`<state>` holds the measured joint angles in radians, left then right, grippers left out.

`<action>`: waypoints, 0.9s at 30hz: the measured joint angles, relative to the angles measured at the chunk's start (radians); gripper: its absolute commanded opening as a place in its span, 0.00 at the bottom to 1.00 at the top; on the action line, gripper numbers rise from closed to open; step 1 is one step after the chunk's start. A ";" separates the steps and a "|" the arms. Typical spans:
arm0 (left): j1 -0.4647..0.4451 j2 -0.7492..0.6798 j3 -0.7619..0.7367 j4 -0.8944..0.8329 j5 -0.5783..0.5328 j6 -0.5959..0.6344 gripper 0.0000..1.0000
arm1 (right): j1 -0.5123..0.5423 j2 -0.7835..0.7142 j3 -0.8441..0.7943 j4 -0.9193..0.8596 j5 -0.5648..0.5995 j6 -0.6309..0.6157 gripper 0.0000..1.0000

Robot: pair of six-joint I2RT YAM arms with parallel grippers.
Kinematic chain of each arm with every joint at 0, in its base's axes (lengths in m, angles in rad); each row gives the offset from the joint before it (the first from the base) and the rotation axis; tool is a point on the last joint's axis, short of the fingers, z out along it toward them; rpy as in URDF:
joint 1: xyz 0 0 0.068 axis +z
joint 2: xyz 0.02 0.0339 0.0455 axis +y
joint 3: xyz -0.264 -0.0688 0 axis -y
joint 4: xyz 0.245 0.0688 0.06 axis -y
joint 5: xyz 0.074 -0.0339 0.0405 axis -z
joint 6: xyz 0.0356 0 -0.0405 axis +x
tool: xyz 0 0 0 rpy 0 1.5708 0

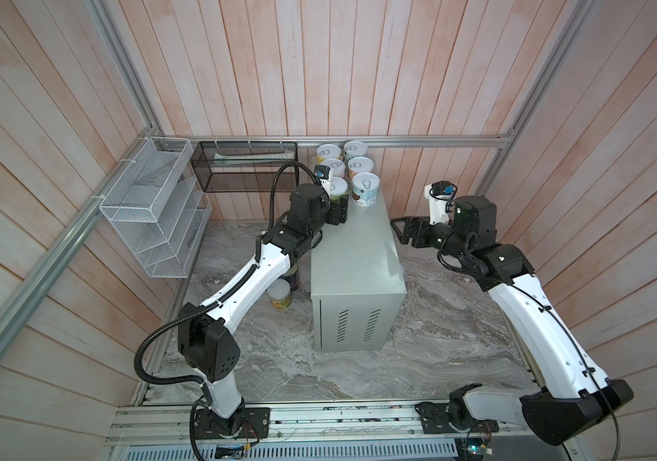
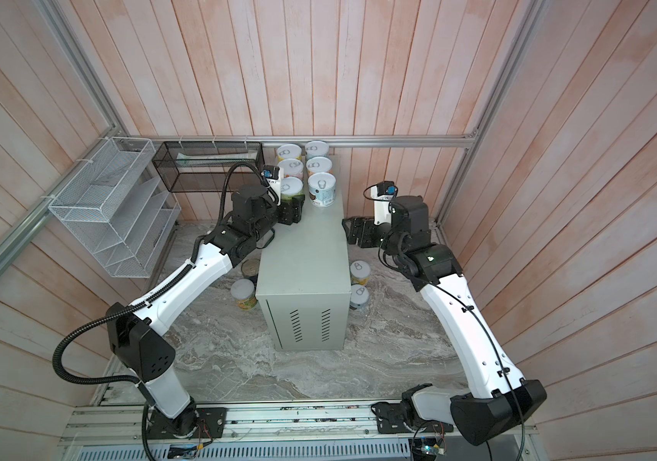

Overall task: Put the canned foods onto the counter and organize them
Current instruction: 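Nudge the yellow-green can further against the can group with the left gripper, then lower the left gripper by the dark blue can while the right descends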

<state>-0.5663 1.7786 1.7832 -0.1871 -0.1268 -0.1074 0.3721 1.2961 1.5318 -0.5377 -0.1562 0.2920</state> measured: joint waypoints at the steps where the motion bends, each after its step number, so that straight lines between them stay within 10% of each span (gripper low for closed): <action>1: 0.001 0.003 0.004 0.000 0.001 0.000 0.84 | 0.000 0.000 0.000 0.000 0.000 0.001 0.86; 10: 0.003 0.003 0.001 0.003 0.029 0.010 1.00 | 0.000 0.000 0.000 0.000 -0.003 0.016 0.86; 27: -0.037 -0.288 -0.267 -0.064 0.126 0.089 1.00 | 0.000 -0.074 -0.047 0.005 -0.010 0.038 0.89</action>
<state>-0.6029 1.4910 1.5166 -0.2508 -0.0013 -0.0189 0.3721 1.2224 1.4853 -0.5331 -0.1658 0.3298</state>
